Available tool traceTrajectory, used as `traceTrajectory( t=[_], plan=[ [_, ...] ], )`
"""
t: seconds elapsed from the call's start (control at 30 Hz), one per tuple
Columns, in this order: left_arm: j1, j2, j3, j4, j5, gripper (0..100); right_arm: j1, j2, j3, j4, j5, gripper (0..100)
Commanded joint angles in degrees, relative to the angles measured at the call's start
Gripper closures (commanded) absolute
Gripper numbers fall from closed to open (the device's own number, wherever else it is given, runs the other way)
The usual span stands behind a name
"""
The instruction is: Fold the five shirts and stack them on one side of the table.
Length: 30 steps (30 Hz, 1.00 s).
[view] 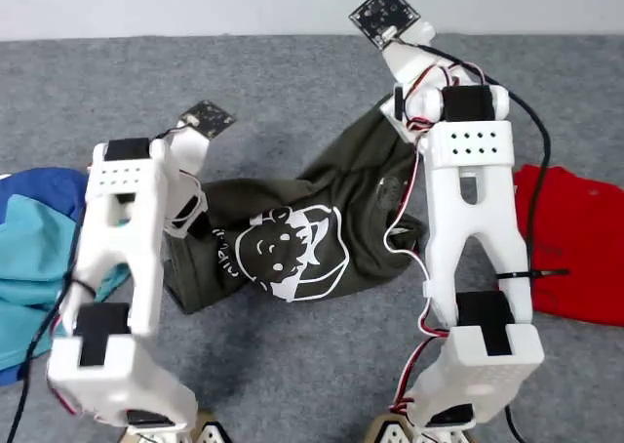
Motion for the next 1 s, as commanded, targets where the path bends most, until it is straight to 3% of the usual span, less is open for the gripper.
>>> traceTrajectory(
  t=[0.0,0.27,0.67,0.77,0.97],
  plan=[
    [-0.09,4.75,-6.99,1.85,-3.16,79,-0.31,-0.84,-0.44,0.57,-0.62,98.9],
    [-0.88,14.15,-17.1,2.55,-3.52,79,-0.31,-0.84,-0.53,0.57,-0.62,98.9],
    [-0.88,22.42,-22.2,3.52,-6.07,93,0.13,-0.92,-0.62,0.57,-0.53,98.9],
    [-0.97,22.42,-27.3,8.53,-7.65,99,0.13,-1.1,-1.05,0.57,-0.53,98.9],
    [-0.97,22.42,-49.98,22.07,-8.62,99,0.13,-5.05,-4.75,0.48,-0.53,98.9]
  ],
)
